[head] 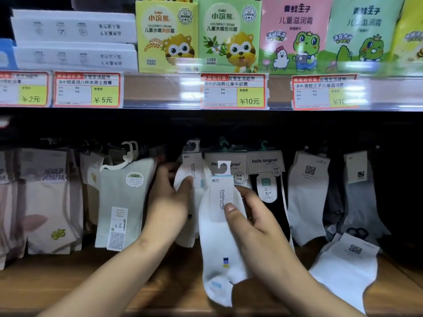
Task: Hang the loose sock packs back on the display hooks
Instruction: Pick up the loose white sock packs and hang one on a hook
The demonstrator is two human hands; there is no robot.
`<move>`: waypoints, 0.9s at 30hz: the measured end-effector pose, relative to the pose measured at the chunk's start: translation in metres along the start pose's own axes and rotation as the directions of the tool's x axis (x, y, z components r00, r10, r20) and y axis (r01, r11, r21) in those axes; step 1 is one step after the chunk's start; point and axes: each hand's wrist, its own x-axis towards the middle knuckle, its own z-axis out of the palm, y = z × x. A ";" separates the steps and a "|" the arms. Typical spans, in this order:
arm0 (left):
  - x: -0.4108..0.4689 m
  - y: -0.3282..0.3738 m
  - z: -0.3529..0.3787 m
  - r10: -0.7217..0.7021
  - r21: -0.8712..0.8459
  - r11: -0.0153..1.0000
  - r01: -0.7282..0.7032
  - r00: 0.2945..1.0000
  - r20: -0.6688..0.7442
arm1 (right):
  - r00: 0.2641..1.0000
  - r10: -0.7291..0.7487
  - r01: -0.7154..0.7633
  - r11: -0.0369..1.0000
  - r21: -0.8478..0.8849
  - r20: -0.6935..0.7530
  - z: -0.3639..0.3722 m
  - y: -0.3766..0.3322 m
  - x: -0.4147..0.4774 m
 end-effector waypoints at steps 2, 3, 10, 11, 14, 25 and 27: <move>-0.004 0.001 -0.003 0.046 0.016 0.999 -0.046 0.999 0.005 | 1.000 -0.013 0.013 1.000 -0.014 -0.025 0.002 0.000 0.005; -0.006 0.001 -0.004 0.065 0.018 0.998 -0.065 0.998 0.010 | 0.999 -0.021 0.020 1.000 -0.020 -0.036 0.003 0.001 0.007; -0.021 0.010 -0.009 0.133 -0.066 0.989 -0.129 0.989 0.061 | 0.991 -0.062 0.052 0.995 -0.085 -0.122 0.007 0.006 0.020; -0.023 0.010 -0.011 0.144 -0.087 0.987 -0.137 0.987 0.075 | 0.989 -0.067 0.054 0.993 -0.102 -0.131 0.007 0.006 0.022; -0.028 0.013 -0.018 0.155 -0.133 0.981 -0.138 0.980 0.128 | 0.988 -0.076 0.058 0.990 -0.130 -0.137 0.009 0.005 0.029; -0.034 0.012 -0.035 0.154 -0.148 0.980 -0.130 0.975 0.161 | 0.980 -0.112 0.080 0.978 -0.192 -0.162 0.033 -0.010 0.060; -0.034 0.012 -0.038 0.151 -0.142 0.982 -0.129 0.976 0.160 | 0.979 -0.114 0.080 0.976 -0.201 -0.167 0.035 -0.010 0.063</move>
